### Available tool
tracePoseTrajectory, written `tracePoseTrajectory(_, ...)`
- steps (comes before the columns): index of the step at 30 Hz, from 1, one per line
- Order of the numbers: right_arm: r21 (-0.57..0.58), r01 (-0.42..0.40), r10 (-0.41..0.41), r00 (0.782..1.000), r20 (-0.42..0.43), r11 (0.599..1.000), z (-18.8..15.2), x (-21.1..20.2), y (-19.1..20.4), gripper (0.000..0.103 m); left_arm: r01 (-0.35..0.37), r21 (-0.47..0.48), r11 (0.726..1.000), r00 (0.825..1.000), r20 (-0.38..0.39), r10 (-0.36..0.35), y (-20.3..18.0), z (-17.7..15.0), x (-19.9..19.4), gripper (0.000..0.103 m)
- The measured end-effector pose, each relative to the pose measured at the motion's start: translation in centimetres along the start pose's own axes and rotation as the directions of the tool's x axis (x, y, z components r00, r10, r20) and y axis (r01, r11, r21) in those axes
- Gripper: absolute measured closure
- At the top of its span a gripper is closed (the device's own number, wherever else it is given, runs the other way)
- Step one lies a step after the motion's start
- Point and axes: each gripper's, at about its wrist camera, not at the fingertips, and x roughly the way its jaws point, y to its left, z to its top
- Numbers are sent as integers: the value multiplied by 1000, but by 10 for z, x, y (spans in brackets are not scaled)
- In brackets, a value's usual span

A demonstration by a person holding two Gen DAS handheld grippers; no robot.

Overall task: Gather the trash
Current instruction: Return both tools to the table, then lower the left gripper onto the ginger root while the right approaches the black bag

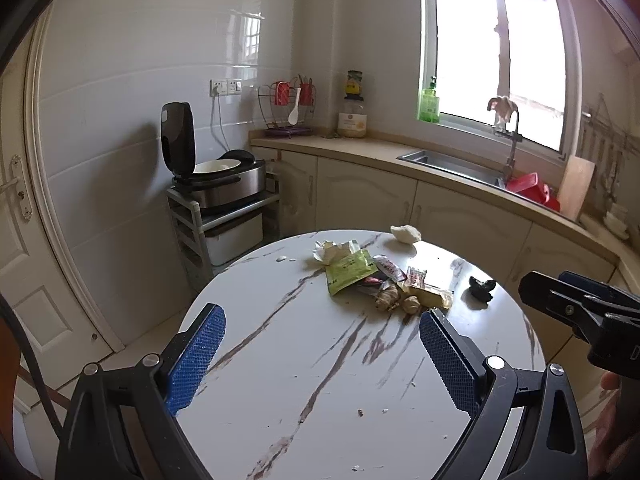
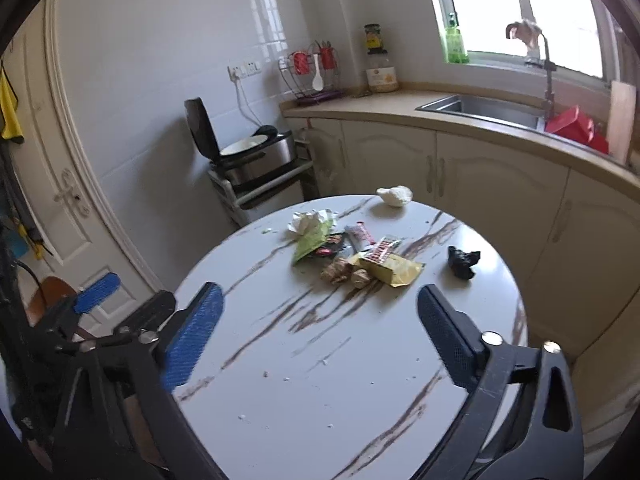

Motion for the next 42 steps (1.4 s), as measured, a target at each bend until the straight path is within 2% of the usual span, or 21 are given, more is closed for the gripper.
tracePoseTrajectory(3,-14,17,-17,1000,14,1000,-1,-3,1,16,1,2,1000,1000,-2,-1,4,4,6,7)
tracePoseTrajectory(6,-26,24,-23,999,43,999,-1,-10,-4,3,9,1,1000,1000,-8,-9,6,6,13,7)
tracePoseTrajectory(8,-29,28,-26,998,49,999,-1,-13,-10,1,16,6,1000,1000,-14,-16,6,7,19,6)
tracePoseTrajectory(17,19,93,-92,995,-35,995,-4,17,-66,0,53,30,998,997,-61,-51,-6,21,74,6)
tracePoseTrajectory(23,57,127,-121,987,-109,990,-4,53,-105,0,86,32,996,990,-118,-82,-17,32,135,6)
tracePoseTrajectory(30,59,150,-138,975,-173,987,2,99,-128,0,112,25,993,975,-197,-105,-21,45,218,6)
tracePoseTrajectory(37,78,175,-151,957,-248,982,3,141,-154,0,132,35,991,941,-318,-114,-21,42,302,9)
tracePoseTrajectory(42,77,176,-148,948,-281,981,4,161,-166,0,113,52,992,929,-359,-87,-28,42,342,16)
